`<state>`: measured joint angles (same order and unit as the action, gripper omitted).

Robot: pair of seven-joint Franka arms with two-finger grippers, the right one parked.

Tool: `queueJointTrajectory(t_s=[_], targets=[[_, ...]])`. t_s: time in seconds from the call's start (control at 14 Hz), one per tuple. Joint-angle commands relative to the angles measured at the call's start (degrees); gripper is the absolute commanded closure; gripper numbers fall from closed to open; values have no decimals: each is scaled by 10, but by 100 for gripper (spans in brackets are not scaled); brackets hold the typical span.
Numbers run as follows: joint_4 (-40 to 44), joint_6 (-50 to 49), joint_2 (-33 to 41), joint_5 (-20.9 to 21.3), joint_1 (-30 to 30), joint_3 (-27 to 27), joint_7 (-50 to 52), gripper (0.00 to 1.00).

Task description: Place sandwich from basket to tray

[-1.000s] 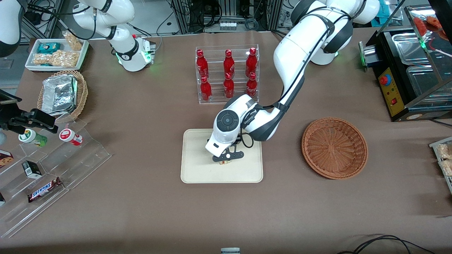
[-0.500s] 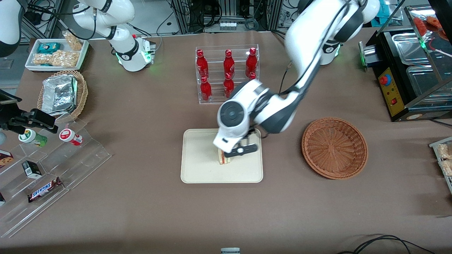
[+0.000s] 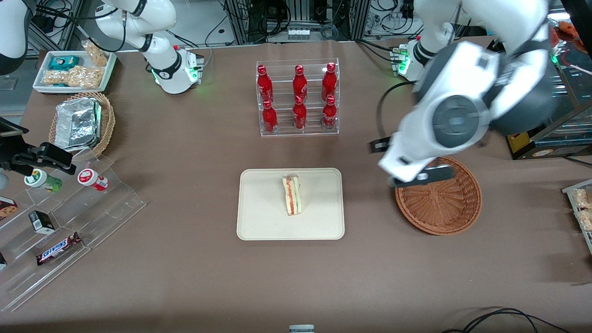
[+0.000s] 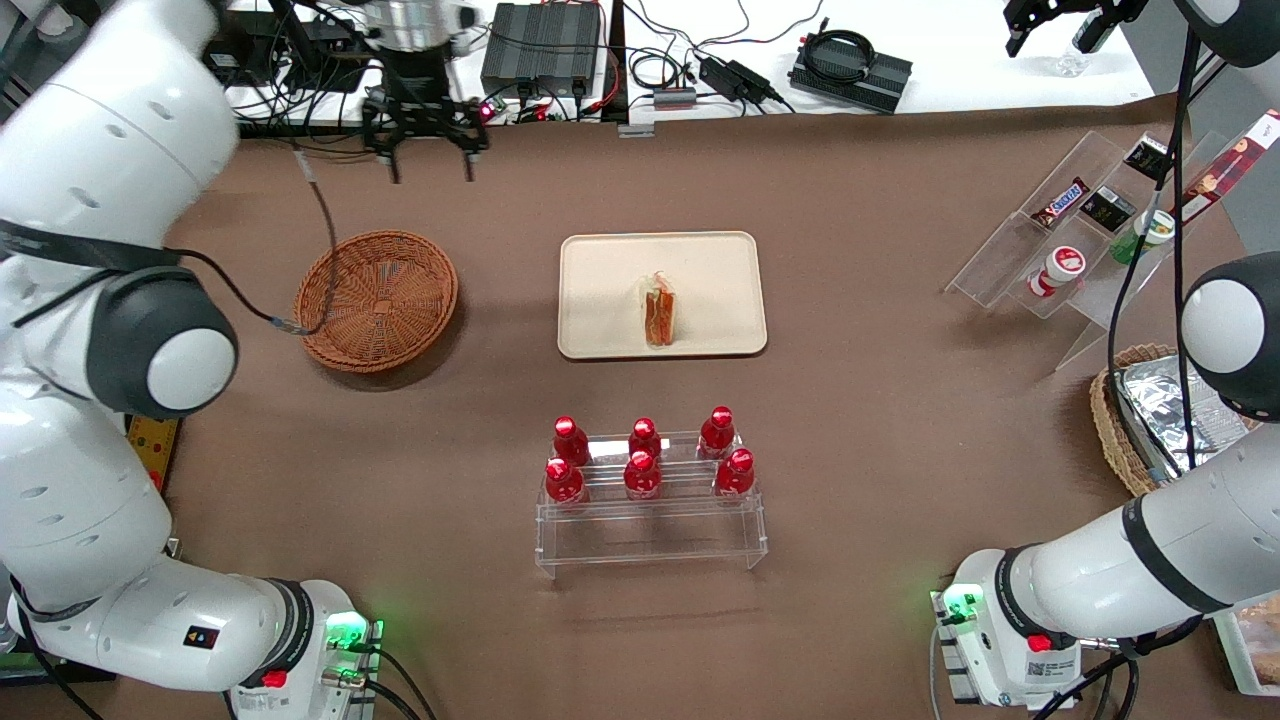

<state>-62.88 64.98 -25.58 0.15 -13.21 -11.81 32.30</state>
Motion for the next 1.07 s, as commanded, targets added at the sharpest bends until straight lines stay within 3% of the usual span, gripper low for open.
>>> queueJointTrajectory(t_s=[0.0, 0.36, 1.0], targets=[[-117, 0, 90, 21, 85, -8, -95, 0], [-331, 123, 240, 21, 158, -7, -139, 0], [-267, 99, 267, 21, 231, -10, -312, 0]])
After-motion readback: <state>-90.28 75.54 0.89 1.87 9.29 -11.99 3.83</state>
